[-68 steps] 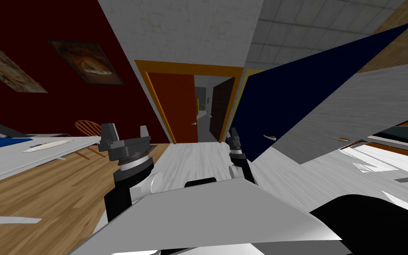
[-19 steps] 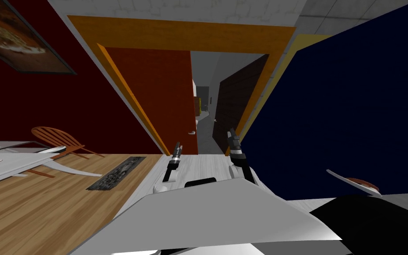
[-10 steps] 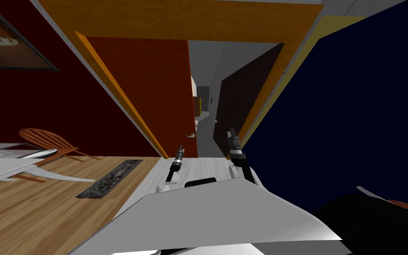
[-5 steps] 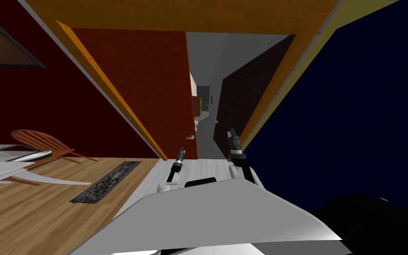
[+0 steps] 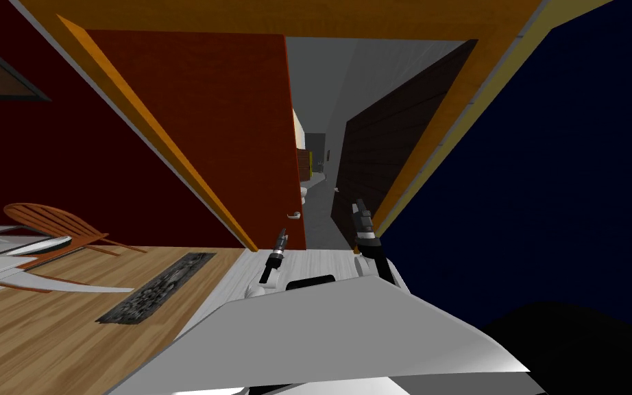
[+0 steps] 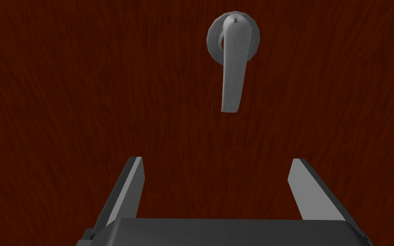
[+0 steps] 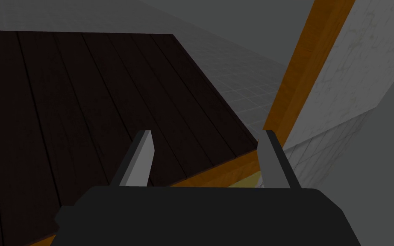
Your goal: Push the door open
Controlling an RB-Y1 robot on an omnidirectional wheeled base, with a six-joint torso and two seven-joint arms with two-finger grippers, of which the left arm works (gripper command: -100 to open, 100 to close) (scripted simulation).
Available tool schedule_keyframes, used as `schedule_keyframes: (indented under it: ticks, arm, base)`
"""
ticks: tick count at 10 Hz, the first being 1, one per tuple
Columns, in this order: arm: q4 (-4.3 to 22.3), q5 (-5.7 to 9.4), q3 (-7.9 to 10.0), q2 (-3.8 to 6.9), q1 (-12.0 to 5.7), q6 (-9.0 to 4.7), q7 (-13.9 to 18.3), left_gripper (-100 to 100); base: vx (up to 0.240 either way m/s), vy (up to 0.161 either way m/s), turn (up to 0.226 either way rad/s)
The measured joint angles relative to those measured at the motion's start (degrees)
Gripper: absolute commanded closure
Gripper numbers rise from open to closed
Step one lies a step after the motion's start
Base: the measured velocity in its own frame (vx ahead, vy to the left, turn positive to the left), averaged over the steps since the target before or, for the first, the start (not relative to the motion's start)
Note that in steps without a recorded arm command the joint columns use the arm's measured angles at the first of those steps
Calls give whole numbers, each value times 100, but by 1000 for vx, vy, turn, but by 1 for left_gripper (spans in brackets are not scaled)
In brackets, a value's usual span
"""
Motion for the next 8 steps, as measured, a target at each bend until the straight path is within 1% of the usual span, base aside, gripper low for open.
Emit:
schedule_keyframes:
  ticks: [3,4,5,8]
  arm:
    - [333,-15,-13,-35,-129,-35,-1,-100]
    - [547,-15,-11,-40,-215,-93,4,-100]
    - [574,-15,-11,-41,-225,-110,6,-100]
    - [597,-1,18,-25,-239,-108,-13,-100]
  base:
    - [122,-21,6]
    - [60,-19,4]
    - [107,5,-22]
    - [188,-26,-26]
